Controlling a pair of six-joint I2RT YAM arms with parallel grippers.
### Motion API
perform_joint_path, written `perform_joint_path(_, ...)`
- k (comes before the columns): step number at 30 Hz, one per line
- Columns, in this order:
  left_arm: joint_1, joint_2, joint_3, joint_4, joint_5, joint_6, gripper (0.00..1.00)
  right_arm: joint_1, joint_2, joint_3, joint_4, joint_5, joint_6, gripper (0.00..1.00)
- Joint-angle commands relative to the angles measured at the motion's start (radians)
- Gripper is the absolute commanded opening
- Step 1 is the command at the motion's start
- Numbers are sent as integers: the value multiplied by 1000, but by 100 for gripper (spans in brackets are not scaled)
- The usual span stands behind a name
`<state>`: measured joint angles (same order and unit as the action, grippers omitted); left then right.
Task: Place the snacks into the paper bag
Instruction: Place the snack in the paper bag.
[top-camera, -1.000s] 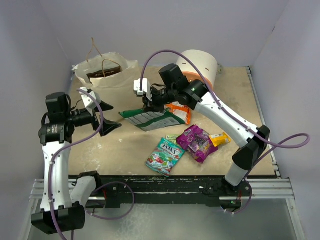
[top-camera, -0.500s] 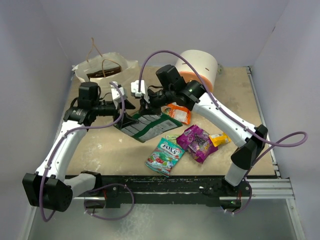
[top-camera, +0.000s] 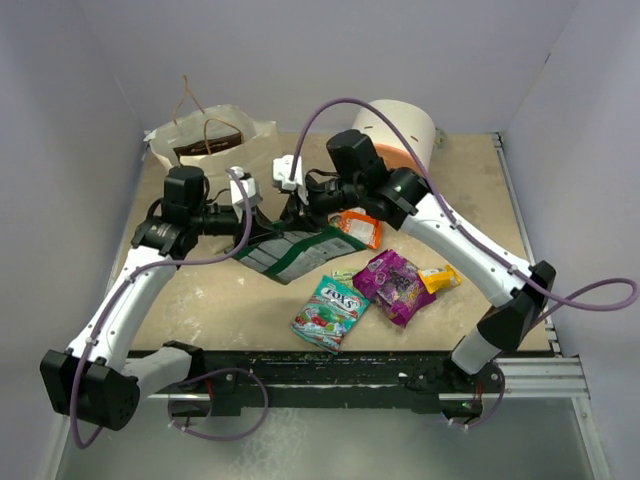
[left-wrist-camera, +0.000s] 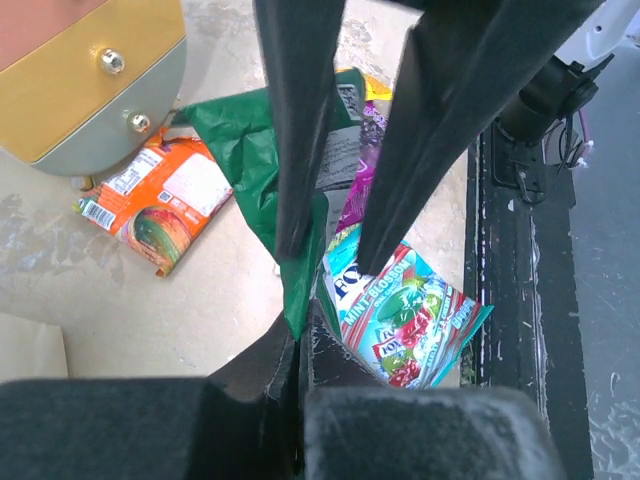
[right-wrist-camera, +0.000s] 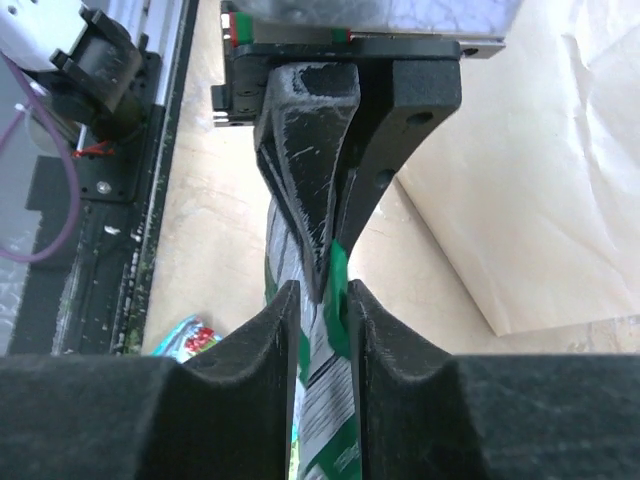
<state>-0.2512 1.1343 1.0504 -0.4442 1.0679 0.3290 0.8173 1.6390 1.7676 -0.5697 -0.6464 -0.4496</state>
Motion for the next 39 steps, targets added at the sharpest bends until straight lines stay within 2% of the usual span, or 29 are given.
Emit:
perform_joint_path(1, 8, -75, 11, -25, -17, 26, 0, 1, -116, -22, 53, -21, 26, 38)
perform_joint_path(3, 9, -96, 15, -52, -31, 49, 0, 0, -144, -37, 49, -19, 20, 60)
perform_joint_path(6, 13, -121, 33, -103, -54, 74, 0, -21, -190, -50, 43, -26, 17, 76)
perform_joint_path(8, 14, -137, 56, -142, -56, 91, 0, -67, -221, -68, 50, -51, 35, 82)
perform_joint_path(11, 14, -166, 85, -174, -59, 107, 0, -187, -282, -136, 95, -145, 76, 89)
perform_joint_path(15, 14, -171, 125, -151, -65, 76, 0, -237, -348, -280, 130, -185, 56, 100)
perform_joint_path(22, 14, -160, 170, -82, -45, -50, 0, -266, -358, -445, 241, -224, 83, 99)
perform_joint_path(24, 14, -163, 166, -51, -39, -103, 0, -268, -341, -447, 262, -235, 88, 94)
perform_joint_path(26, 14, -167, 154, -18, -34, -153, 0, -268, -323, -443, 294, -243, 123, 82)
perform_joint_path(30, 17, -182, 111, 25, -12, -198, 0, -268, -288, -418, 326, -253, 173, 49)
perform_joint_path(33, 18, -189, 87, 40, -8, -210, 0, -268, -274, -389, 316, -266, 184, 19)
perform_joint_path(35, 18, -189, 78, 44, 3, -211, 6, -268, -268, -375, 306, -271, 184, 2)
perform_joint_path(39, 17, -181, 82, 27, 33, -192, 30, -265, -261, -357, 272, -289, 160, 0)
